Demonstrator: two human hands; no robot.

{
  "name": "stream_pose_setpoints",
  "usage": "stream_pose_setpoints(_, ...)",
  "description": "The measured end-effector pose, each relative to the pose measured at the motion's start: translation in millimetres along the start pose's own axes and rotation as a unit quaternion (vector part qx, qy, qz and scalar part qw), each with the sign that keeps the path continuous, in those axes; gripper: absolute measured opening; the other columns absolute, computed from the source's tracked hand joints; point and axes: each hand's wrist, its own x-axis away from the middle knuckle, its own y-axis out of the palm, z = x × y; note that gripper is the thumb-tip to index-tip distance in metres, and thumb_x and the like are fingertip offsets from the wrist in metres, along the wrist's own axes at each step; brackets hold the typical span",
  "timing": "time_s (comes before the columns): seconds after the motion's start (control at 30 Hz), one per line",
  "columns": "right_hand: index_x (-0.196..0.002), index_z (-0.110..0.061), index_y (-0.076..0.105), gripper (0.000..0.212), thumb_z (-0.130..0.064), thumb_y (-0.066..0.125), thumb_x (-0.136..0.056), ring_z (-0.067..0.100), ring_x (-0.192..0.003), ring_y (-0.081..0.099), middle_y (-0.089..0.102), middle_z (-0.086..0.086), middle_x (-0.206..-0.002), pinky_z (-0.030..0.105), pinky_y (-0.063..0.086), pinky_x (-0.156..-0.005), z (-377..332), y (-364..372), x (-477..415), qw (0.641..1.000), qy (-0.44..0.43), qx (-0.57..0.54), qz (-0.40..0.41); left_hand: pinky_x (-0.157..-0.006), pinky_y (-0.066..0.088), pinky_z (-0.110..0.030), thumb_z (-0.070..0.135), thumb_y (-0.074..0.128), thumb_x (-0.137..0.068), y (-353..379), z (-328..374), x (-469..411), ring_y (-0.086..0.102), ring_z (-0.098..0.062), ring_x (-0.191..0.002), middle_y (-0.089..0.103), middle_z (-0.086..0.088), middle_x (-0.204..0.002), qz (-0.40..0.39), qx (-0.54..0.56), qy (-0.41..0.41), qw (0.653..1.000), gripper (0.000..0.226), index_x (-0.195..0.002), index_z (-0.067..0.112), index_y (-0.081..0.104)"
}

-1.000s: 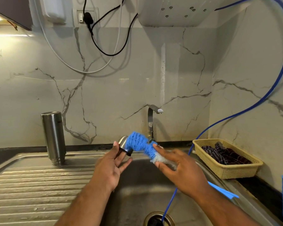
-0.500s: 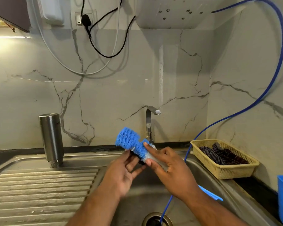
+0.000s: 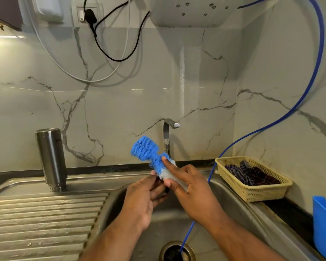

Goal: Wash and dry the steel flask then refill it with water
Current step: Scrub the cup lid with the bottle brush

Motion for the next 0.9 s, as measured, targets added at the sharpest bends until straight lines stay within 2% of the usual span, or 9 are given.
stream_pose_setpoints(0.17,-0.133,-0.080,0.027,0.046,-0.053,0.047,-0.102,-0.006,-0.099,0.046,0.045,-0.016,-0.104,0.010,0.037,-0.080,6,-4,4,0.999,0.017,-0.023,-0.043,-0.098,0.052,-0.053,0.019,0.056,-0.100,-19,23,-12,0.077,-0.022,-0.088,0.078,-0.014,-0.105,0.065,0.067,0.031,0.995,0.021,-0.114,0.006,0.066)
stream_pose_setpoints(0.27,-0.129,-0.079,0.033,0.042,-0.048,0.045,-0.104,-0.004,-0.095,0.048,0.046,-0.013,-0.100,0.009,0.038,-0.081,0,-2,4,0.998,0.024,-0.059,-0.029,-0.097,0.053,-0.052,0.020,0.056,-0.101,-16,19,-7,0.077,-0.023,-0.091,0.078,-0.012,-0.104,0.046,0.011,0.035,0.998,0.021,-0.113,0.008,0.068)
stream_pose_setpoints(0.37,-0.134,-0.081,0.022,0.055,-0.042,0.047,-0.105,-0.006,-0.097,0.050,0.051,-0.020,-0.109,0.013,0.042,-0.085,-6,-3,2,0.999,0.016,-0.026,0.014,-0.094,0.056,-0.050,0.023,0.061,-0.099,-6,10,-2,0.075,-0.029,-0.095,0.077,-0.015,-0.099,0.043,-0.039,0.049,0.997,0.022,-0.109,0.007,0.073)
stream_pose_setpoints(0.43,-0.145,-0.075,0.005,0.073,-0.042,0.055,-0.102,-0.011,-0.112,0.046,0.047,-0.029,-0.129,0.022,0.043,-0.095,-4,-5,2,0.999,0.026,-0.010,0.029,-0.094,0.056,-0.048,0.023,0.062,-0.098,-8,14,-5,0.072,-0.029,-0.088,0.073,-0.014,-0.082,0.066,-0.026,0.070,0.995,0.024,-0.108,0.003,0.072)
stream_pose_setpoints(0.47,-0.148,-0.070,0.003,0.078,-0.042,0.058,-0.101,-0.007,-0.117,0.046,0.046,-0.028,-0.130,0.023,0.043,-0.096,-2,-7,3,0.999,0.035,-0.004,0.028,-0.095,0.056,-0.047,0.022,0.062,-0.099,-12,18,-8,0.072,-0.028,-0.086,0.073,-0.013,-0.079,0.083,-0.010,0.072,0.994,0.024,-0.107,0.002,0.071)
stream_pose_setpoints(0.6,-0.146,-0.069,0.019,0.061,-0.046,0.054,-0.102,-0.005,-0.102,0.048,0.049,-0.020,-0.110,0.013,0.039,-0.079,1,-6,4,0.998,0.039,0.048,0.003,-0.096,0.055,-0.047,0.021,0.061,-0.099,-18,27,-7,0.074,-0.027,-0.092,0.078,-0.013,-0.084,0.094,0.005,0.071,0.993,0.021,-0.105,0.003,0.070)
stream_pose_setpoints(0.7,-0.140,-0.074,0.014,0.063,-0.042,0.052,-0.103,-0.001,-0.103,0.053,0.058,-0.020,-0.118,0.019,0.047,-0.086,-7,-1,3,0.997,0.012,0.080,0.001,-0.082,0.054,-0.031,0.023,0.059,-0.100,-6,14,3,0.074,-0.012,-0.080,0.077,-0.001,-0.080,0.037,-0.114,0.100,0.988,0.022,-0.108,0.009,0.074)
stream_pose_setpoints(0.77,-0.138,-0.077,0.010,0.065,-0.042,0.052,-0.103,0.001,-0.104,0.057,0.063,-0.017,-0.120,0.024,0.052,-0.088,-8,-1,2,0.997,0.018,0.075,0.006,-0.082,0.054,-0.028,0.023,0.060,-0.100,-2,11,4,0.073,-0.007,-0.079,0.078,0.002,-0.081,0.037,-0.159,0.128,0.978,0.021,-0.107,0.014,0.076)
stream_pose_setpoints(0.9,-0.143,-0.073,0.024,0.060,-0.042,0.056,-0.102,-0.004,-0.116,0.057,0.061,-0.024,-0.135,0.027,0.052,-0.100,-1,-2,6,0.998,0.051,-0.005,-0.029,-0.087,0.053,-0.031,0.017,0.061,-0.100,-10,23,0,0.076,-0.012,-0.082,0.079,-0.003,-0.084,0.093,-0.087,0.125,0.984,0.016,-0.096,0.010,0.075)
